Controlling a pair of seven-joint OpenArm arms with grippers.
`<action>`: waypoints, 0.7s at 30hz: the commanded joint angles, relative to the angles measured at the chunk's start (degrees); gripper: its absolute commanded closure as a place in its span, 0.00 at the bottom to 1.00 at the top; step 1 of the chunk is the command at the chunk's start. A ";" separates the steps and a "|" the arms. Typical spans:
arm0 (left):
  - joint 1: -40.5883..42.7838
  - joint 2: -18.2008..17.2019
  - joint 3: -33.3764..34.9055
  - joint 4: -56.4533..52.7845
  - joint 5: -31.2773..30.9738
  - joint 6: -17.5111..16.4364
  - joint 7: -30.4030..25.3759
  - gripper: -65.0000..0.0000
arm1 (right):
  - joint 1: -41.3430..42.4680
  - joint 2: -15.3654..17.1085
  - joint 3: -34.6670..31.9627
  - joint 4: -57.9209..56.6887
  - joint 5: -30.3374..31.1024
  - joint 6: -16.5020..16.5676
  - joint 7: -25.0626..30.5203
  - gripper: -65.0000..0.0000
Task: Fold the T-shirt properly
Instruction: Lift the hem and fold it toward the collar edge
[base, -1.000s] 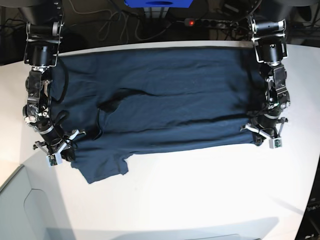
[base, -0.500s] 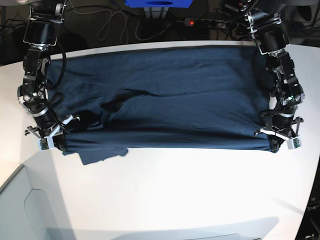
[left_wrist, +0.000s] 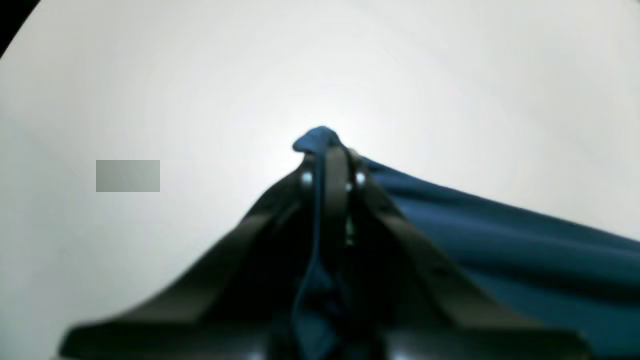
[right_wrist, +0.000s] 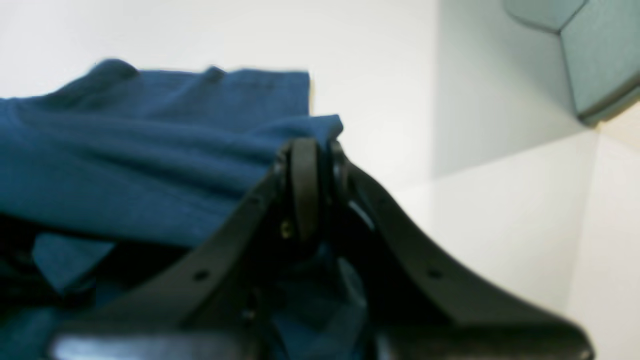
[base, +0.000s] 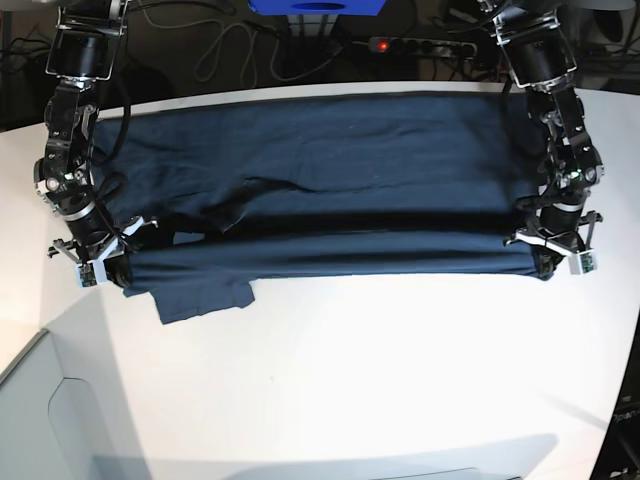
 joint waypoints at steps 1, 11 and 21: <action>-0.25 -1.13 -1.30 1.49 0.00 0.46 -1.55 1.00 | 0.39 1.03 0.54 1.02 0.32 -0.38 1.24 1.00; 3.88 -1.75 -3.41 1.40 -7.74 0.37 -1.46 1.00 | -1.10 1.03 0.54 1.11 0.23 -0.38 1.24 1.00; 6.60 -1.66 -3.58 1.49 -8.88 0.37 -1.55 1.00 | -3.21 1.03 0.54 0.84 0.06 -0.38 1.06 1.00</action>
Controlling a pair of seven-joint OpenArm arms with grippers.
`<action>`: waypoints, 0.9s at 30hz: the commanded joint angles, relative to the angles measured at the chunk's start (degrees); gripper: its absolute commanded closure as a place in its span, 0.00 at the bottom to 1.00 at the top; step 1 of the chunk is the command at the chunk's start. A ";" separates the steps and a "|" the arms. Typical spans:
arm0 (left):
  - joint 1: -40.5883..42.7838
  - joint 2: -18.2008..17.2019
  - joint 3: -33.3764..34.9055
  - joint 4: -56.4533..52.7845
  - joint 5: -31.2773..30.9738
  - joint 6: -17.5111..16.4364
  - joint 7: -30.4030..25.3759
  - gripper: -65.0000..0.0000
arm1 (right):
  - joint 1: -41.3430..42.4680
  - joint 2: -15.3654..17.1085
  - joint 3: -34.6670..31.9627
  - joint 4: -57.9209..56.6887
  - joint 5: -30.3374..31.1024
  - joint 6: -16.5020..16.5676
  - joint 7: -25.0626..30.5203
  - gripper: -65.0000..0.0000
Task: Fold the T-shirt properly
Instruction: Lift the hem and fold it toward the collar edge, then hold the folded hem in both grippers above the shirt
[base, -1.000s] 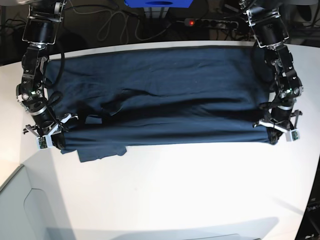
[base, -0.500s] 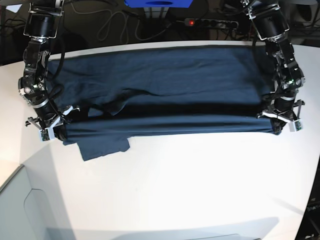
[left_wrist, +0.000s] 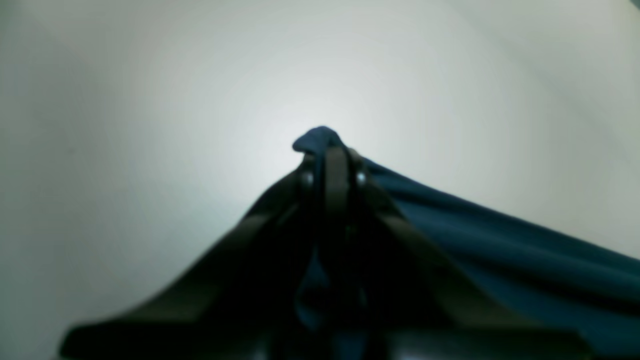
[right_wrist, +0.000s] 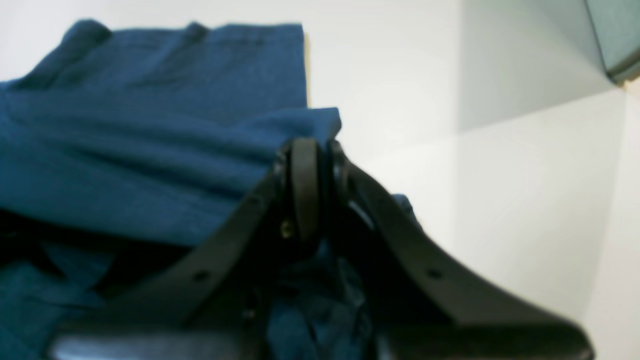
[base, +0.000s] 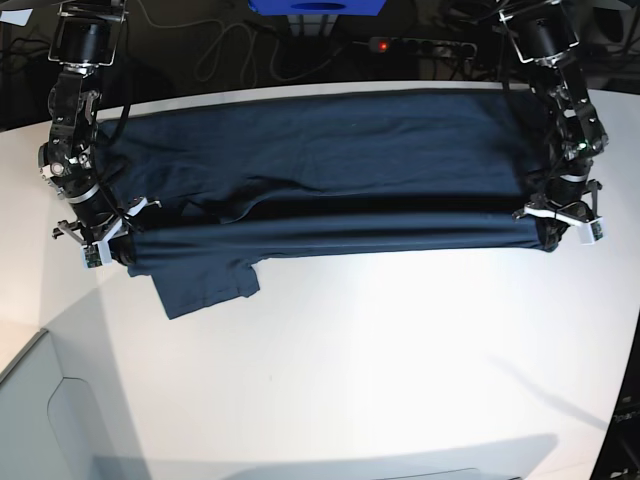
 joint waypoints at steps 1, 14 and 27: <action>0.27 -1.16 -0.50 1.14 -0.21 0.40 -1.49 1.00 | -0.33 1.31 0.54 0.87 0.23 -0.38 1.61 1.00; 4.84 -0.54 -0.50 1.05 -0.29 0.40 -1.49 1.00 | -3.67 1.31 0.36 -0.10 0.23 -0.38 1.52 1.00; 6.68 -0.54 -0.50 1.05 -0.29 0.40 -1.57 1.00 | -4.73 1.31 0.27 -0.01 0.23 -0.38 1.43 1.00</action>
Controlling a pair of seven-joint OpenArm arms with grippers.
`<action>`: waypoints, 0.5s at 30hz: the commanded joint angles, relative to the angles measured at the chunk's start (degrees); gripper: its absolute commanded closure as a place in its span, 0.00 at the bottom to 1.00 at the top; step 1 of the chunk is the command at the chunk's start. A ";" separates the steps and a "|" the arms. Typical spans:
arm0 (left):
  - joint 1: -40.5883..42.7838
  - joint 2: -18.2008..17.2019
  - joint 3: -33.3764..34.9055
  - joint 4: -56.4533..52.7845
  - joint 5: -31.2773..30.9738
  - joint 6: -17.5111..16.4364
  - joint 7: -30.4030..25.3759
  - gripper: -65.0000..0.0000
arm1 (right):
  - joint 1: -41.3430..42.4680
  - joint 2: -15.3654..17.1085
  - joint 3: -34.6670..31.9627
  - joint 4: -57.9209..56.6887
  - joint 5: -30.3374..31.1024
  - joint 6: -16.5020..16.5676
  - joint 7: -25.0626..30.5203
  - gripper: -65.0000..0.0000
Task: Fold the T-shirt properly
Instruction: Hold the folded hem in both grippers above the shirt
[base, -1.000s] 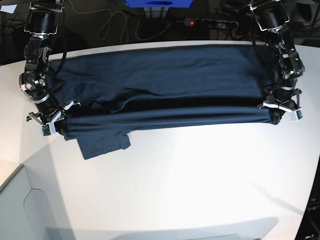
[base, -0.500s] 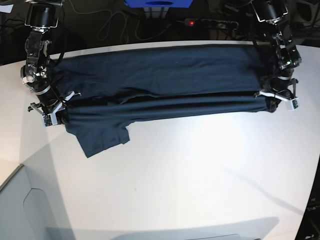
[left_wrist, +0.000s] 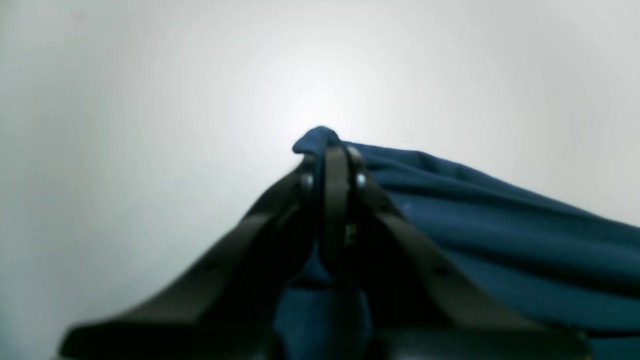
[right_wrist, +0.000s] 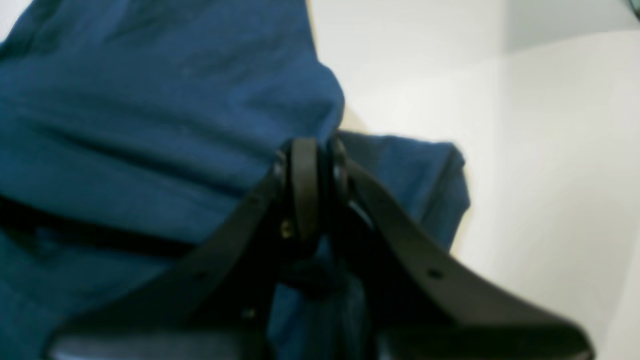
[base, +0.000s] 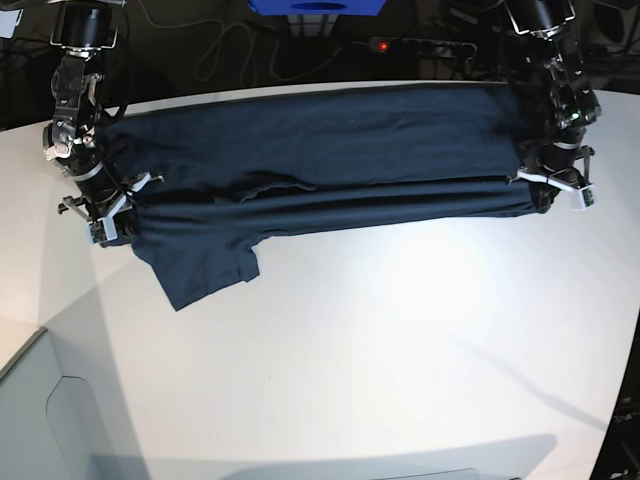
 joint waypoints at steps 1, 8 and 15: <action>-0.09 -0.93 -0.50 0.98 -0.23 0.40 -1.16 1.00 | -0.01 1.33 0.38 0.91 0.23 -0.38 1.41 1.00; -0.09 0.03 -0.50 0.98 -0.23 0.40 -1.16 1.00 | -0.18 1.33 0.47 0.91 0.14 -0.38 1.41 1.00; -0.09 0.03 -0.50 0.98 -0.23 0.40 -1.16 1.00 | -0.27 1.60 0.47 0.82 0.14 -0.29 1.24 1.00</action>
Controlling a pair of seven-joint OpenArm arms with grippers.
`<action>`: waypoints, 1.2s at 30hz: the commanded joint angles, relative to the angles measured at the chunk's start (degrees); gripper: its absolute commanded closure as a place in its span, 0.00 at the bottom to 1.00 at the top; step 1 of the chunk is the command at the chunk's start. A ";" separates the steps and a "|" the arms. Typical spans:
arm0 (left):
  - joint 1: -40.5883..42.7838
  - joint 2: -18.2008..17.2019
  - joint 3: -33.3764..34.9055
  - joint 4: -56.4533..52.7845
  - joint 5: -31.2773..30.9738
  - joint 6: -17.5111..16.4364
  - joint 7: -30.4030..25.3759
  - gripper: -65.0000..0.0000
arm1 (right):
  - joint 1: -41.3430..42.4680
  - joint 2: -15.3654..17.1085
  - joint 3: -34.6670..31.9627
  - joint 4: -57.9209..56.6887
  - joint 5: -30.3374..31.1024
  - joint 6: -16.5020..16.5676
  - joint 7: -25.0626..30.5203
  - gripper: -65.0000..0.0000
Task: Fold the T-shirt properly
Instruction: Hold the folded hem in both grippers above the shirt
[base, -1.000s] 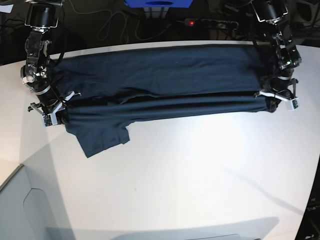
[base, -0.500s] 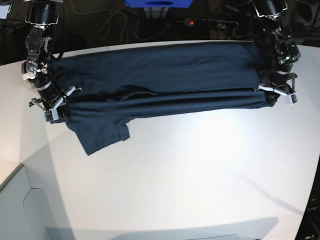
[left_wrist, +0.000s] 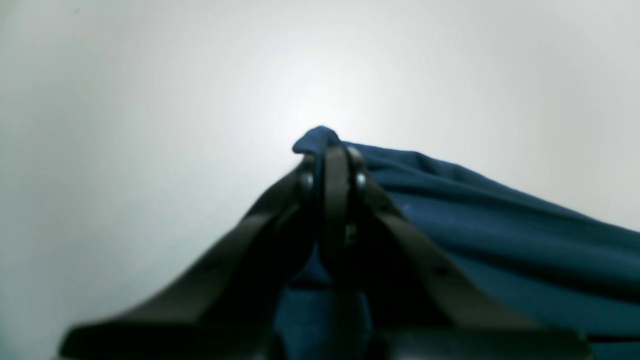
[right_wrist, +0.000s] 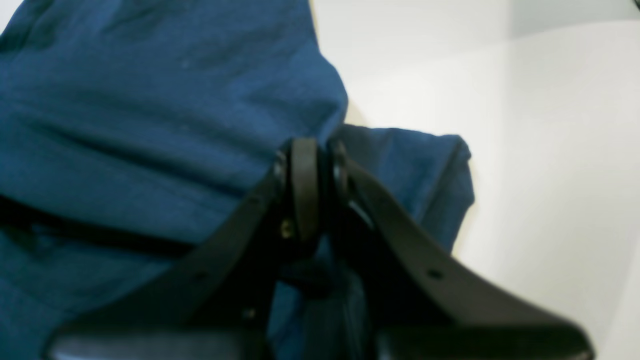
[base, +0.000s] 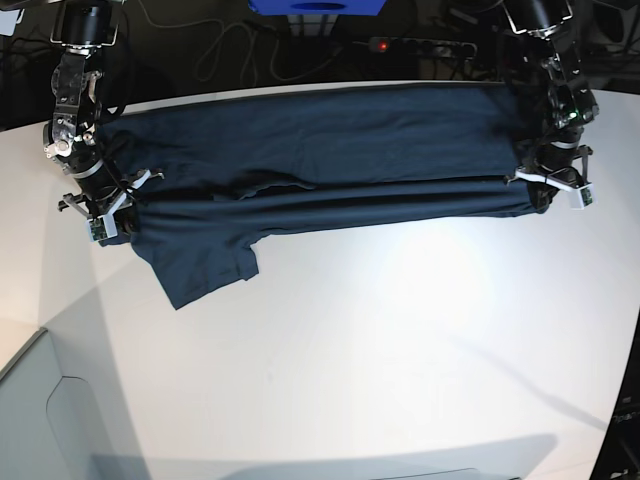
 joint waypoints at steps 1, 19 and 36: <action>-0.09 -0.67 -0.48 0.98 -0.27 0.35 -0.70 1.00 | 0.01 1.55 0.47 0.82 0.14 -0.29 1.19 1.00; -0.09 -0.58 -0.39 0.19 -0.27 0.35 -0.70 1.00 | 0.28 1.38 0.38 -2.44 0.14 -0.21 1.54 1.00; 0.00 -0.67 -0.48 0.19 -0.27 0.35 -0.70 1.00 | 0.37 1.38 0.38 -2.35 0.14 -0.12 1.54 1.00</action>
